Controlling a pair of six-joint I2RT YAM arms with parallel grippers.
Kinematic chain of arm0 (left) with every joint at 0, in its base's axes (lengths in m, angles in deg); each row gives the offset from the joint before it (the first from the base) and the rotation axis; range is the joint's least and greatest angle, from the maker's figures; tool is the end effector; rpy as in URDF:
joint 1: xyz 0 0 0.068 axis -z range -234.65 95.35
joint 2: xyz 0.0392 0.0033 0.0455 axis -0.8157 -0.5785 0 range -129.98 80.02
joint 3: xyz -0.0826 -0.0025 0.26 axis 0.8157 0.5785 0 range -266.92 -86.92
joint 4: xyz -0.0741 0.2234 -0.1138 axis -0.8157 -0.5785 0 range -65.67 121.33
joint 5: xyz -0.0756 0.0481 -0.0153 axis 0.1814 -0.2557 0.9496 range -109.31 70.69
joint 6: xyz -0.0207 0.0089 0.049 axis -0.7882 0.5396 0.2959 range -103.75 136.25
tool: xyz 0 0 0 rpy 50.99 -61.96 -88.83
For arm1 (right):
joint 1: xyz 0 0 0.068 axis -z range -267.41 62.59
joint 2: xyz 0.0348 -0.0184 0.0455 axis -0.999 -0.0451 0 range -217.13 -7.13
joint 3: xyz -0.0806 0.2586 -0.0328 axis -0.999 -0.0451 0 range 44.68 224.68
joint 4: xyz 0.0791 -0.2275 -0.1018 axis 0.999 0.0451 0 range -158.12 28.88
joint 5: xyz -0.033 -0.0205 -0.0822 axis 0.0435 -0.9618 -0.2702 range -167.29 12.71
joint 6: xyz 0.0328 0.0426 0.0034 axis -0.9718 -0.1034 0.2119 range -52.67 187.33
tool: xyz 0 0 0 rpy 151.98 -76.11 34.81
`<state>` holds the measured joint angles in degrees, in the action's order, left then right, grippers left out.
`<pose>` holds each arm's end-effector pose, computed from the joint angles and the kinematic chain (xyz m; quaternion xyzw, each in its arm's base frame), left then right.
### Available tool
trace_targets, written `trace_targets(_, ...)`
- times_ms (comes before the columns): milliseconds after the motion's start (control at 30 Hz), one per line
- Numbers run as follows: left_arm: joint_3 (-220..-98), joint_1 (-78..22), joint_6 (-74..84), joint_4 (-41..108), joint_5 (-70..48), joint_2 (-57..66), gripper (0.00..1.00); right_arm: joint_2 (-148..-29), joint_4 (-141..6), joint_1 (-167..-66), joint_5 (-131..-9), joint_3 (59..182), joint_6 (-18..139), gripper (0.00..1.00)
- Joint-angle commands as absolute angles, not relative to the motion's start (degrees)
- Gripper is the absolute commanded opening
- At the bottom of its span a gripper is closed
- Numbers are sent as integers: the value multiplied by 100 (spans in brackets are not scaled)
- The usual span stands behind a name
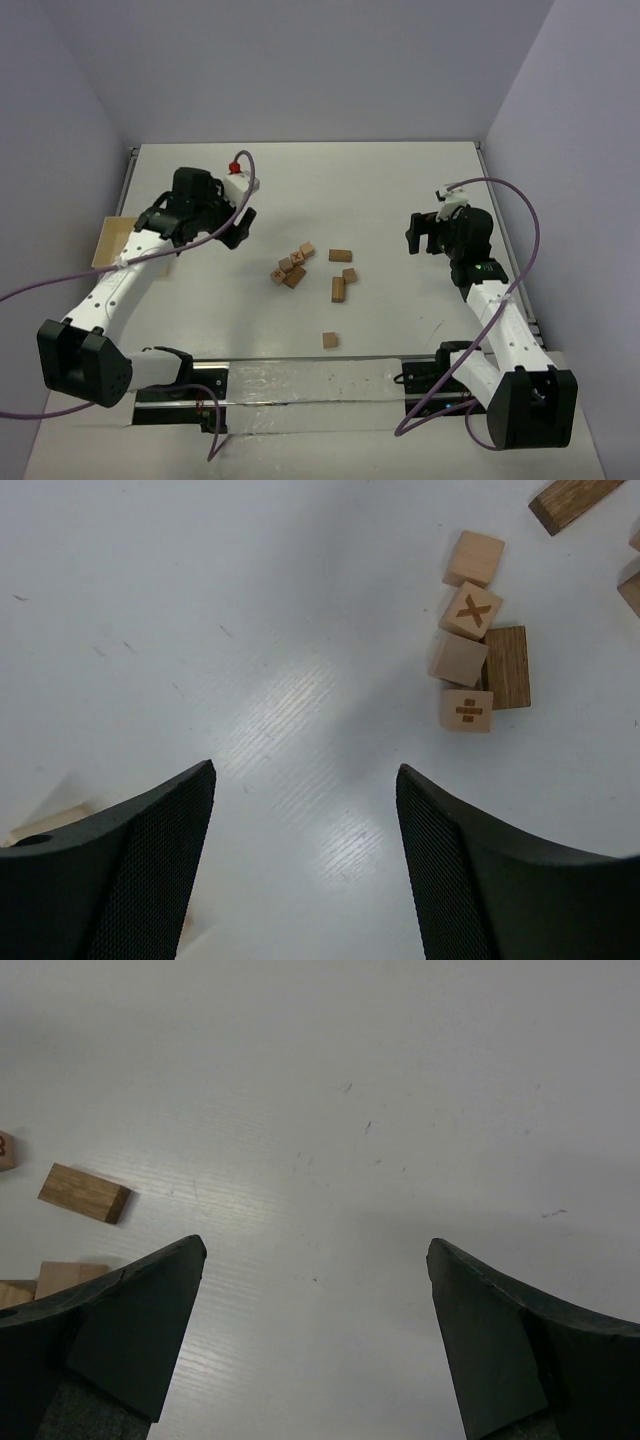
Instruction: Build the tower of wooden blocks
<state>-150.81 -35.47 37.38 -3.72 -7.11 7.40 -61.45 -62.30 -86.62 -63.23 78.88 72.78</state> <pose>0.2535 -0.0961 0.3123 0.3543 0.8442 -0.0912 0.3918 0.2143 0.0056 0.2525 -0.0991 0.8381 0.0748 0.5312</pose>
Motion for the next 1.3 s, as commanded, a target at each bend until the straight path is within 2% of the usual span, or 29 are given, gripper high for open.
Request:
trace_targets(0, -14687, -2630, 3006, 179, -1271, 725, 78, -6250, -6223, -8653, -6331, 8168, 7304, 100)
trace_targets(167, -14558, -2157, 3018, 360, -1298, 436, 75, -6298, -6236, -8645, -6375, 8173, 7317, 100)
trace_targets(433, -15096, -1585, 3459, 304, -1210, -341, 70, -6364, -6232, -8645, -6436, 8212, 7261, 100)
trace_targets(833, -17154, -1141, 4374, -126, -825, -2360, 67, -6439, -6127, -8523, -6433, 8313, 7112, 100)
trace_targets(1267, -18061, -854, 4593, -49, -648, -3671, 70, -6496, -6103, -8399, -6393, 8353, 7067, 100)
